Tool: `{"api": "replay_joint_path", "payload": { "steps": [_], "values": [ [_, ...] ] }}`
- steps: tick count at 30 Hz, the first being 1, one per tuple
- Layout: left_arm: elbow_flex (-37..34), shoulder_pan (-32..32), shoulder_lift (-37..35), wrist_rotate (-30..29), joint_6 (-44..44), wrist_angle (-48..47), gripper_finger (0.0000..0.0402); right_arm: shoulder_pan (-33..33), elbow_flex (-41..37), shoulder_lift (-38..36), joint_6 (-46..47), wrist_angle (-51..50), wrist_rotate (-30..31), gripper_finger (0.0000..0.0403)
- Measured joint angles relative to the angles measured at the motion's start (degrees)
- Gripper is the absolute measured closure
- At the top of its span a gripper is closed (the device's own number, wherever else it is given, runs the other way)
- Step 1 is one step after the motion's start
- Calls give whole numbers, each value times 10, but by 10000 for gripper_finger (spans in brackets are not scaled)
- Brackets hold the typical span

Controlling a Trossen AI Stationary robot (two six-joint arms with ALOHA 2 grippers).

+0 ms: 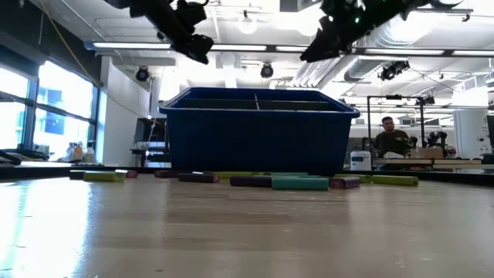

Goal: Sort blocks

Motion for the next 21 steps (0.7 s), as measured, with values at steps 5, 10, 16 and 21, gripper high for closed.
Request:
{"api": "replay_joint_path", "payload": {
  "steps": [5, 10, 16, 21],
  "values": [
    [0, -3, 1, -25, -122, -32, 238, -70, 0, 24, 65, 2, -72, 201],
    [0, -24, 0, -2, -170, -85, 238, -77, 0, 23, 78, -6, -24, 201],
    [0, -30, 0, 24, -192, -90, 238, -71, 0, 23, 122, -77, -18, 201],
    [0, -28, 0, 64, -158, -64, 238, -52, 0, 23, 100, -100, -10, 201]
  ]
}}
